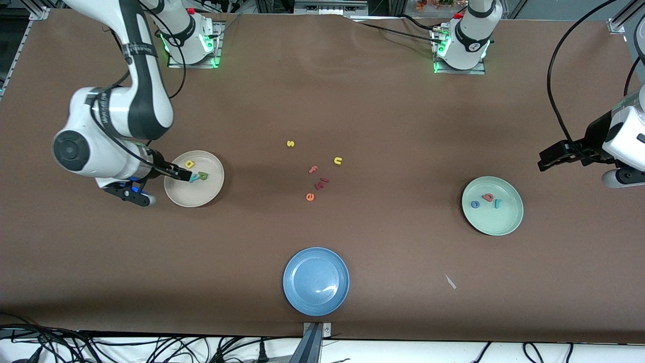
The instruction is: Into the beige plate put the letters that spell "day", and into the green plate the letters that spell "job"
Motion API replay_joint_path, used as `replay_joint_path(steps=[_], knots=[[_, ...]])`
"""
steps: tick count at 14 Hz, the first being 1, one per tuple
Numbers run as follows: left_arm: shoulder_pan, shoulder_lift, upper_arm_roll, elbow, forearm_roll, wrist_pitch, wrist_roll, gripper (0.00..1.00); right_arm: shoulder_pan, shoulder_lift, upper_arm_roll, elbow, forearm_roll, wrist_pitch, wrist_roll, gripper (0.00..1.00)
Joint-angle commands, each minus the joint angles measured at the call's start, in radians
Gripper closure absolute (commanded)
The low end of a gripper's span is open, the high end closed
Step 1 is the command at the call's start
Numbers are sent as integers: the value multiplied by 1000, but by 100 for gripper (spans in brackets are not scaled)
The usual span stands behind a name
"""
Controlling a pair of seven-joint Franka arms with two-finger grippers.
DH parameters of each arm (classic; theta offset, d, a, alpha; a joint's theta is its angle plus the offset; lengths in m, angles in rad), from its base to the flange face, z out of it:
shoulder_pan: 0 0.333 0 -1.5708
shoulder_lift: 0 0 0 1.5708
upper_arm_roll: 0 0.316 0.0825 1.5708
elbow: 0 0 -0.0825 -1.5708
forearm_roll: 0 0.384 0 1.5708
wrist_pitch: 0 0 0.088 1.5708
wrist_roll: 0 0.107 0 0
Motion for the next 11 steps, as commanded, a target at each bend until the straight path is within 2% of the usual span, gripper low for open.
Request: replay_joint_path(steps=[1, 7, 9, 11], knots=[[-2, -5, 10, 3, -17, -12, 20, 0, -2, 1, -34, 170, -30, -184, -75, 0], [6, -4, 10, 6, -20, -11, 19, 0, -1, -53, -46, 330, -92, -414, -133, 0], [6, -4, 10, 6, -20, -11, 19, 0, 1, -91, -80, 332, -113, -425, -221, 0], [4, -4, 8, 6, -20, -11, 17, 0, 1, -122, -75, 330, -118, -422, -260, 0]])
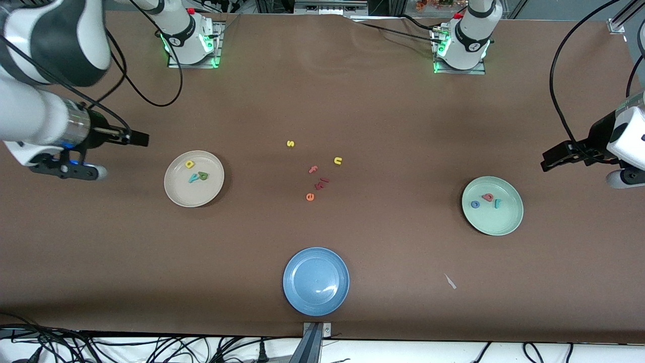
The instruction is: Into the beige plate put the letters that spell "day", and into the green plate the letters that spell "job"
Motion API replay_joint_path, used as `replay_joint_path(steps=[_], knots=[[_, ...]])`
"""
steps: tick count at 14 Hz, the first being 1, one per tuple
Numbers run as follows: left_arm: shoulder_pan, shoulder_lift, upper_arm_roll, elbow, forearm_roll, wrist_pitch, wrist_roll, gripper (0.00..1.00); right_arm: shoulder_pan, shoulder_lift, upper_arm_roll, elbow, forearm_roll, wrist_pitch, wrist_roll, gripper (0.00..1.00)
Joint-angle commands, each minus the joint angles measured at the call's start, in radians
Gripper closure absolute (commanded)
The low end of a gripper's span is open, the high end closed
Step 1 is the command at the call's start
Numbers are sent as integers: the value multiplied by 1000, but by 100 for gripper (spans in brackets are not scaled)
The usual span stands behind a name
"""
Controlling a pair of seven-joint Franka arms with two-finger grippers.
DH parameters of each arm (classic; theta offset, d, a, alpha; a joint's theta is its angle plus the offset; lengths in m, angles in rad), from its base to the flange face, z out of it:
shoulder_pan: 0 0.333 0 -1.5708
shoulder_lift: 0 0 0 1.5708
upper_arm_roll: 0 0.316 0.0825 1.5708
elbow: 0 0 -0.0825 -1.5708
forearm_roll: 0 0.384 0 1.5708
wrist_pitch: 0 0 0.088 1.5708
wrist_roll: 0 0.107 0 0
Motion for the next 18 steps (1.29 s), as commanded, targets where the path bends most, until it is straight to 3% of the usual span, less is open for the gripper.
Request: replay_joint_path(steps=[1, 2, 4, 6, 9, 11, 13, 18], knots=[[1, -4, 3, 6, -20, -10, 16, 0, 1, -41, 5, -6, -24, -5, -43, 0], [1, -4, 3, 6, -20, -10, 17, 0, 0, -50, 20, -8, -31, 14, -31, 0], [2, -4, 3, 6, -20, -10, 16, 0, -75, -96, 133, -30, -98, 43, -20, 0], [2, -4, 3, 6, -20, -10, 16, 0, -298, -162, 396, -95, -142, 83, -17, 0], [2, -4, 3, 6, -20, -10, 16, 0, -598, -276, 717, -243, -196, 181, 15, 0], [2, -4, 3, 6, -20, -10, 16, 0, -637, -358, 749, -380, -202, 299, 26, 0], [2, -4, 3, 6, -20, -10, 16, 0, -690, -355, 752, -348, -190, 301, 9, 0], [2, -4, 3, 6, -20, -10, 16, 0, -686, -345, 746, -290, -187, 206, 6, 0]])
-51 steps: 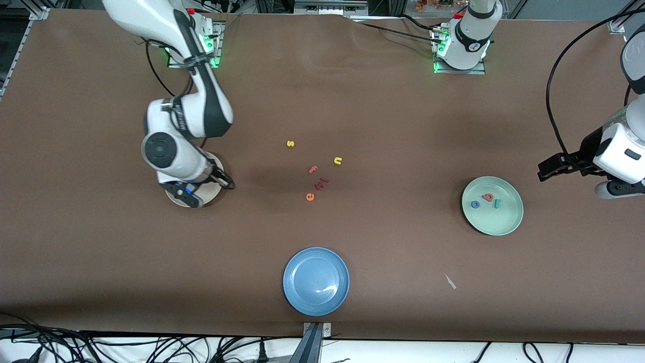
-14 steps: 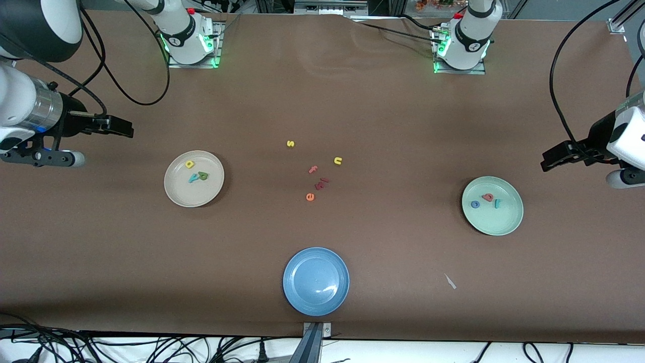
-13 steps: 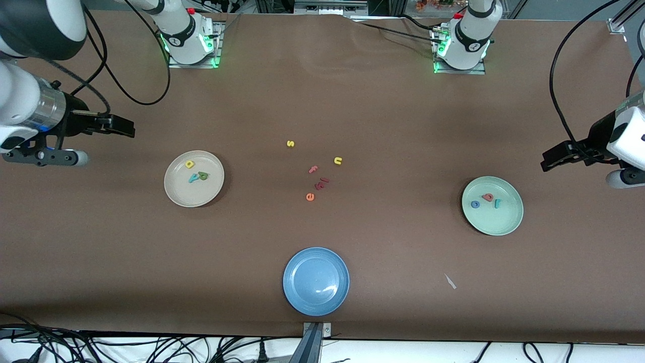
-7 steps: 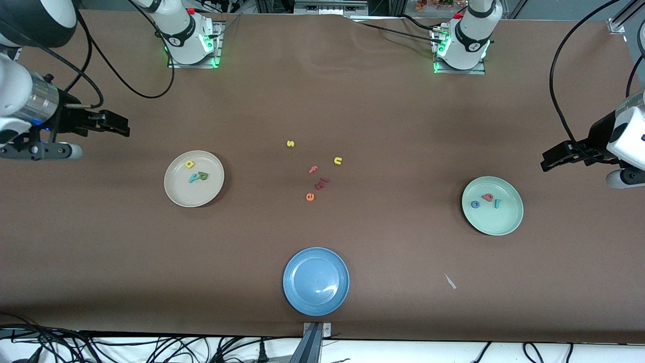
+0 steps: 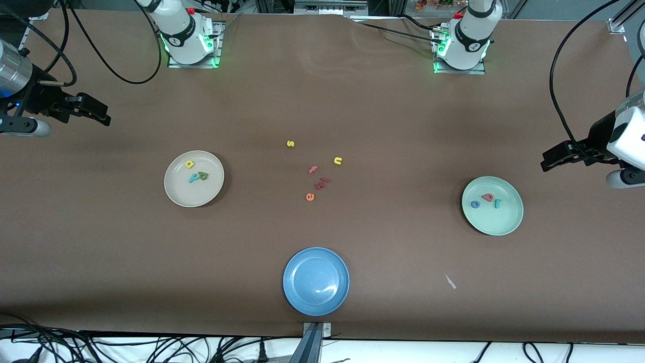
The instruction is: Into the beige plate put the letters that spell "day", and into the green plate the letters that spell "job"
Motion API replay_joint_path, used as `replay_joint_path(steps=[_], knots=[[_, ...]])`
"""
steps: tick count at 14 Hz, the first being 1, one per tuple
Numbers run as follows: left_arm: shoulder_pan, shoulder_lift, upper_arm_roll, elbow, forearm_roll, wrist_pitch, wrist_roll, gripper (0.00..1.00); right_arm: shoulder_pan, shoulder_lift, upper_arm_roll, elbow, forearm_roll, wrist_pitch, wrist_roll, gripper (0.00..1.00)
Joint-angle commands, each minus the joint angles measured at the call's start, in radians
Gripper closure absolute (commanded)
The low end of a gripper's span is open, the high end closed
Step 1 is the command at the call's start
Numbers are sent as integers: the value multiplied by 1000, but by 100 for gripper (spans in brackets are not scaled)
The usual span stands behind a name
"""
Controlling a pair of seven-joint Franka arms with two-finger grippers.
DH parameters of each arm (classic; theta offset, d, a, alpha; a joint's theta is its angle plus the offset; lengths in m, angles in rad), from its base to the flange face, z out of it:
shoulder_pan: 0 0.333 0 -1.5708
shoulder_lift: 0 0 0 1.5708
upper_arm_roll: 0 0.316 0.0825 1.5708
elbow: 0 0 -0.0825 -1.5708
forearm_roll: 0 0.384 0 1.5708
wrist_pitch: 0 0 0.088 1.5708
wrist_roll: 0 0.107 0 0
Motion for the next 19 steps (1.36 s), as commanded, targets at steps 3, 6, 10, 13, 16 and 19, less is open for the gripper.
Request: replay_joint_path(steps=[3, 6, 10, 13, 16, 19], knots=[[2, -4, 3, 6, -20, -10, 16, 0, -3, 20, 14, 31, -3, -15, 5, 0], [4, -4, 3, 6, -20, -10, 16, 0, 3, 22, 16, 39, -2, -19, 7, 0], [4, -4, 3, 8, -20, -10, 16, 0, 3, 27, 17, 37, -2, -26, 5, 0], [4, -4, 3, 8, -20, -10, 16, 0, 3, 27, 17, 37, -3, -25, 7, 0], [4, -4, 3, 8, -20, -10, 16, 0, 2, 27, 16, 37, -3, -28, 5, 0], [4, -4, 3, 8, -20, -10, 16, 0, 2, 27, 16, 37, -3, -26, 5, 0]])
